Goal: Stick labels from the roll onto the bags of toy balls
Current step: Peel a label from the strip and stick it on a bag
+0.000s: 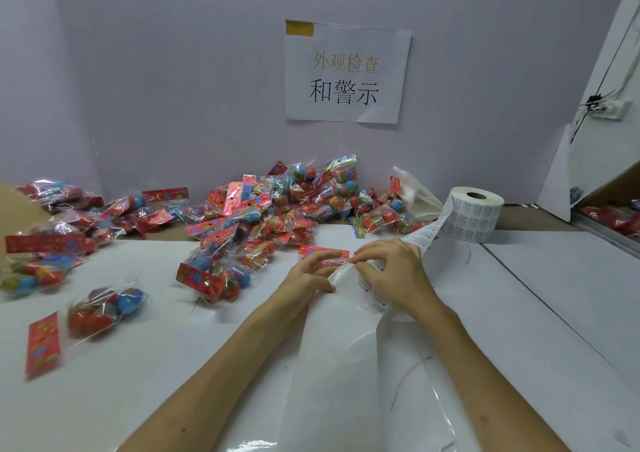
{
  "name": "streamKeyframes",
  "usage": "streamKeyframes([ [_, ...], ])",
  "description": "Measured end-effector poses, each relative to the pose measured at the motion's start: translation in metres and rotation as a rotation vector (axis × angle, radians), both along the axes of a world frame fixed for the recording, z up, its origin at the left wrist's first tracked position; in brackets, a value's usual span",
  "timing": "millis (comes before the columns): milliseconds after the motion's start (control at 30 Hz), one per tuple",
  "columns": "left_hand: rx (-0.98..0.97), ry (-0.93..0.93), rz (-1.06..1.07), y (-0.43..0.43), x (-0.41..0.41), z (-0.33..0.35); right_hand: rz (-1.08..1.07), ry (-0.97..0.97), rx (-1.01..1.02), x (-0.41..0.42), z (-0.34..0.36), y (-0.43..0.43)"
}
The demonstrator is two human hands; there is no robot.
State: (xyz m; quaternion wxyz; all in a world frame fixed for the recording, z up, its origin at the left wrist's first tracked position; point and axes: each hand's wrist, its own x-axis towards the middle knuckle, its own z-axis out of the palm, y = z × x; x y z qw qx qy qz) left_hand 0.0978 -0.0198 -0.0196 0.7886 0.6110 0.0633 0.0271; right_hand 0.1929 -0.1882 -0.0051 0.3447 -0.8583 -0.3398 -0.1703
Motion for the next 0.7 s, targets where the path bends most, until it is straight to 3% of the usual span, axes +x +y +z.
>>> streamKeyframes([
  [367,0.068,-0.054,0.058,-0.0020,0.0021,-0.0049,-0.015,-0.034,0.029,-0.0044,0.0015,-0.0010],
  [700,-0.060,0.017,0.017,0.0005,-0.0029,0.0028,0.067,0.027,0.005,-0.0098,0.0056,-0.0024],
])
